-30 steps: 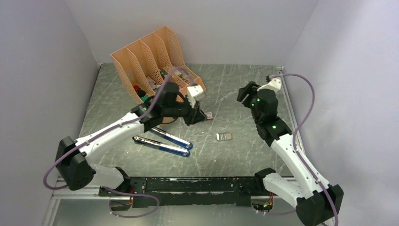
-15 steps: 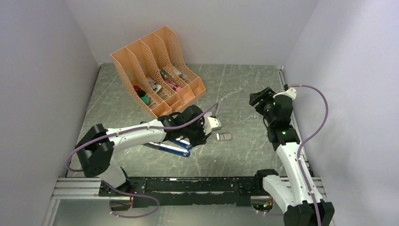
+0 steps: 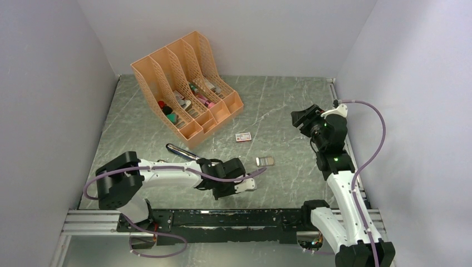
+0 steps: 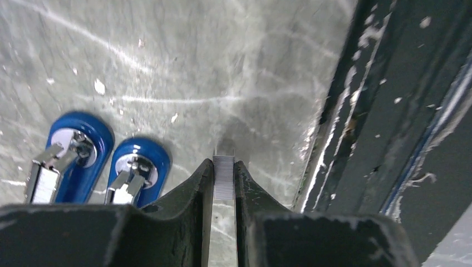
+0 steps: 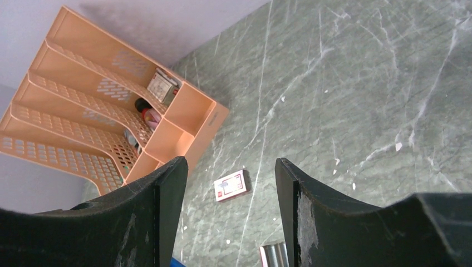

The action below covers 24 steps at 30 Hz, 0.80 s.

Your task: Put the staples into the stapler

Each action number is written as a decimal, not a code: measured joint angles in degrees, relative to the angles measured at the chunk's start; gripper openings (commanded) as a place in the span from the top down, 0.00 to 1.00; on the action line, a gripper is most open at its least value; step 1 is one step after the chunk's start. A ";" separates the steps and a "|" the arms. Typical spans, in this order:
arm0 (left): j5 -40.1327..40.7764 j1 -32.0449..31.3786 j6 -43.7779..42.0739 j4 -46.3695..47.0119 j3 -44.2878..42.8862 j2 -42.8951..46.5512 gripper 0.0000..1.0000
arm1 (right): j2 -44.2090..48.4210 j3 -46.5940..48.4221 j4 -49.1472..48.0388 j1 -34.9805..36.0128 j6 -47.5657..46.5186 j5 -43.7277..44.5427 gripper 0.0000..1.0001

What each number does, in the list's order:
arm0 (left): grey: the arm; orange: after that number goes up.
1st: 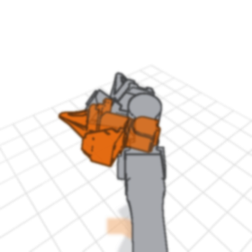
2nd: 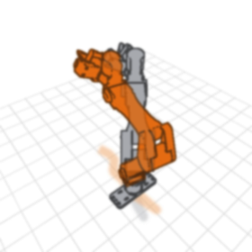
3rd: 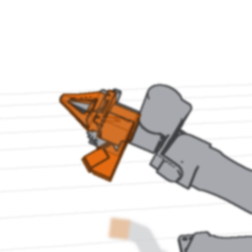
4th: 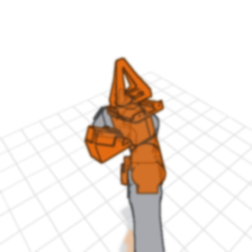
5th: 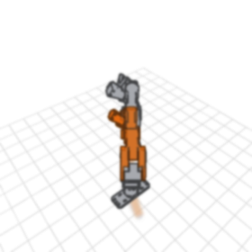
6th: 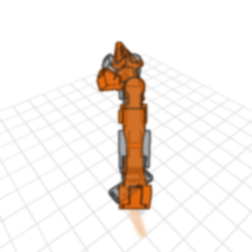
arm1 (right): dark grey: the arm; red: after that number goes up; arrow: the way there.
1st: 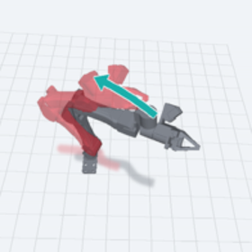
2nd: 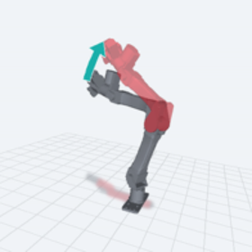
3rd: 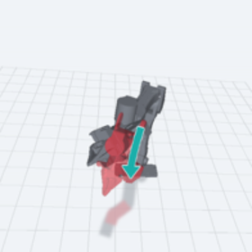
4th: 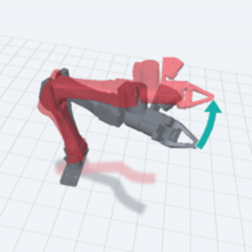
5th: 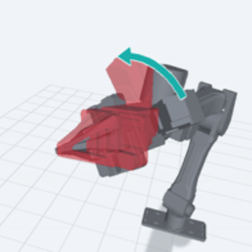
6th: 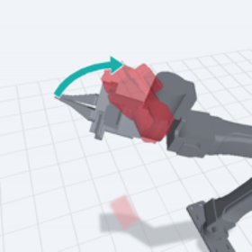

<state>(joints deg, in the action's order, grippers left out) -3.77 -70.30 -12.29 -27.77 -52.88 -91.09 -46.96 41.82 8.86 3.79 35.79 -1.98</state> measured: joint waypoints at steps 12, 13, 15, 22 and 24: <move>4.87 0.20 -0.85 -1.31 1.42 0.00 0.83 | -0.02 -1.18 -0.85 -0.02 -0.02 -3.28 0.36; 5.11 0.17 -0.87 -1.20 1.55 0.00 0.81 | -0.02 -1.18 -0.85 -0.04 -0.07 -3.56 0.35; 5.35 0.17 -0.90 -1.11 1.97 0.00 0.79 | -0.02 -1.18 -0.92 -0.04 -0.26 -4.15 0.35; 5.46 0.13 -0.87 -1.20 2.71 0.00 0.69 | 0.68 -1.22 -2.38 -0.04 -1.05 -6.19 0.35; 5.44 0.07 -0.85 -1.25 2.71 0.00 0.67 | 0.87 -1.22 -2.71 -0.04 -1.25 -6.51 0.35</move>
<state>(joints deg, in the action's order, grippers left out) 1.67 -70.24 -13.15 -29.02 -50.17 -91.09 -46.09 40.60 6.15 3.75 34.54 -8.49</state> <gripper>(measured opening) 0.305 0.648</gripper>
